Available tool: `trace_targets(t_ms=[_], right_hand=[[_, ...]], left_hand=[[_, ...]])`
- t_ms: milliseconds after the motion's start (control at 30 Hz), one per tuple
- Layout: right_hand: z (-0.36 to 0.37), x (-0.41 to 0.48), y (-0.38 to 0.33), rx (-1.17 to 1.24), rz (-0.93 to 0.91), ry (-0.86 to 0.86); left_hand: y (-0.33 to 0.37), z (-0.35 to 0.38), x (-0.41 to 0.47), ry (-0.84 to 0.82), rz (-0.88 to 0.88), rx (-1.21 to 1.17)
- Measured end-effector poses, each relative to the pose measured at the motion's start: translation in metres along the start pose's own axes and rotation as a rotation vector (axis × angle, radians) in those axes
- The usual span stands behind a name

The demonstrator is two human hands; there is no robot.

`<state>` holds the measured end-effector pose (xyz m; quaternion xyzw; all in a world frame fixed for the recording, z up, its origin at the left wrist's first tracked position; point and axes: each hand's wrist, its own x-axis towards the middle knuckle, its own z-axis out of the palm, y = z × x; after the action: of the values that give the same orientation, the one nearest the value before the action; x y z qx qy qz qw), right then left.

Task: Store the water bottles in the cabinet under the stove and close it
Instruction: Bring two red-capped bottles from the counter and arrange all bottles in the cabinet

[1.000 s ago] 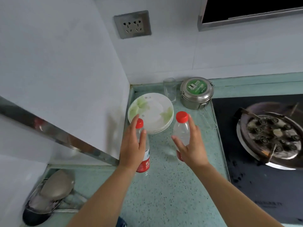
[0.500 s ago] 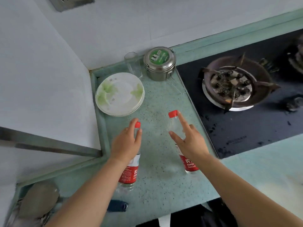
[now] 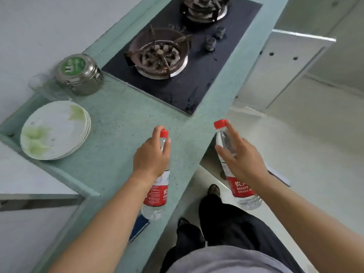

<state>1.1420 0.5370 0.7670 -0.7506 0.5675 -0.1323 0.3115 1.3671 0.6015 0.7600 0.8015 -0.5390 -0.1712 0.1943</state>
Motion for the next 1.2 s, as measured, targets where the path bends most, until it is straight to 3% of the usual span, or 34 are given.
trace_targets(t_ms=[167, 400, 900, 1033, 1200], right_hand=[[-0.040, -0.052, 0.065, 0.039, 0.207, 0.169], [-0.089, -0.105, 0.150, 0.089, 0.348, 0.279], [-0.260, -0.162, 0.407, 0.093, 0.465, 0.252], [-0.288, -0.148, 0.443, 0.049, 0.459, 0.228], [-0.306, -0.097, 0.461, 0.054, 0.417, 0.197]], left_hand=[[0.064, 0.031, -0.014, -0.099, 0.151, 0.032], [0.158, 0.085, -0.028, -0.203, 0.350, 0.091], [0.435, 0.268, -0.051, -0.302, 0.335, 0.110], [0.469, 0.300, -0.041, -0.292, 0.249, 0.123], [0.489, 0.313, -0.001, -0.287, 0.280, 0.162]])
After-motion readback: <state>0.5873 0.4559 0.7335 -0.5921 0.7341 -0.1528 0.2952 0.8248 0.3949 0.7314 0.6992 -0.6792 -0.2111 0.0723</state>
